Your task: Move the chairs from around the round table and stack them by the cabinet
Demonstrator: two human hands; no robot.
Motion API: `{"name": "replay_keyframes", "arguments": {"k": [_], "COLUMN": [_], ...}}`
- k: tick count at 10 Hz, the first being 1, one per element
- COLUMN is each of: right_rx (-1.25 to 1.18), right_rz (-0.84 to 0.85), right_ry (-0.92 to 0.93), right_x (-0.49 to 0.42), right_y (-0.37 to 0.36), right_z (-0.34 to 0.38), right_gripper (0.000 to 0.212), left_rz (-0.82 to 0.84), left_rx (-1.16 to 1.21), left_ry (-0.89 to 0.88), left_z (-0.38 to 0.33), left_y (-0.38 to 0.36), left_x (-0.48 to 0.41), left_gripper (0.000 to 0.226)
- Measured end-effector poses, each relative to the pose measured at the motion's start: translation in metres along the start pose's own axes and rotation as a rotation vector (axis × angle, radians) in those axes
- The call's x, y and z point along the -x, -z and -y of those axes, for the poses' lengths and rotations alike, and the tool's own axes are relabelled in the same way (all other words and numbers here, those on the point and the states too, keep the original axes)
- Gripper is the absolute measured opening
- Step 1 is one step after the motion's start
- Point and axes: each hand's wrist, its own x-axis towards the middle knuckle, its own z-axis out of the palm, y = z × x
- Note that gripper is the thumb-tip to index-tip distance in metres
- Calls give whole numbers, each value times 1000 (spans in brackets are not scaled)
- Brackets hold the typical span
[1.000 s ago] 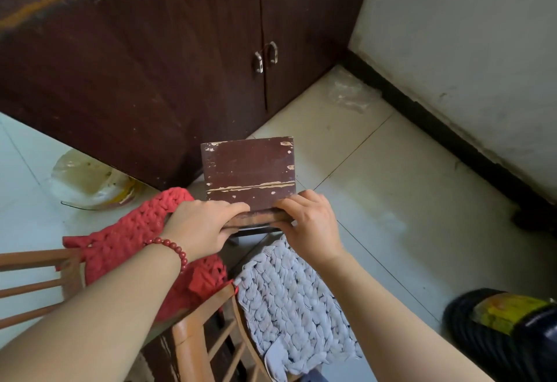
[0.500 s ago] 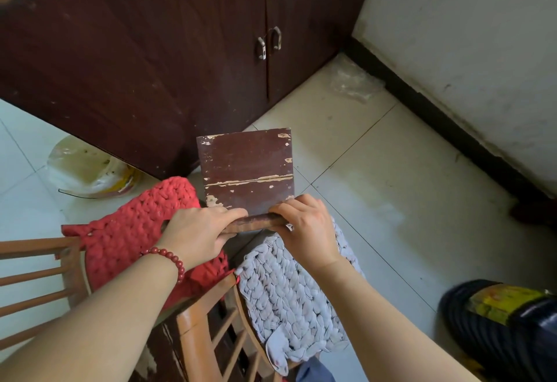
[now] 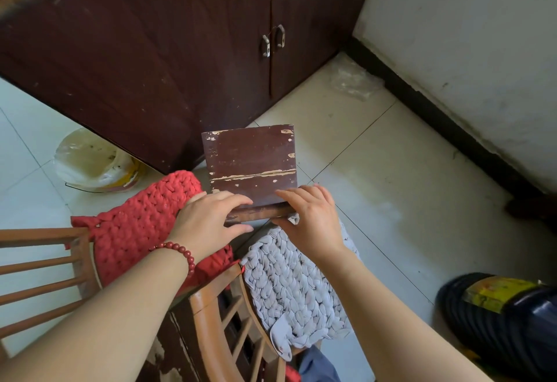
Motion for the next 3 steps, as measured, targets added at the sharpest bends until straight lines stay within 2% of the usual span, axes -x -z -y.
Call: {"name": "replay_keyframes", "arguments": {"k": [3], "right_rx": [-173], "right_rz": [-76], "right_ry": [33], "right_x": [11], "right_y": [25], "right_z": [37], "right_gripper": [48], "left_rz": [-182], "left_rx": [170], "left_ry": [3], "left_z": [-23], "left_y": [25], "left_x": [32], "left_gripper": [37]}}
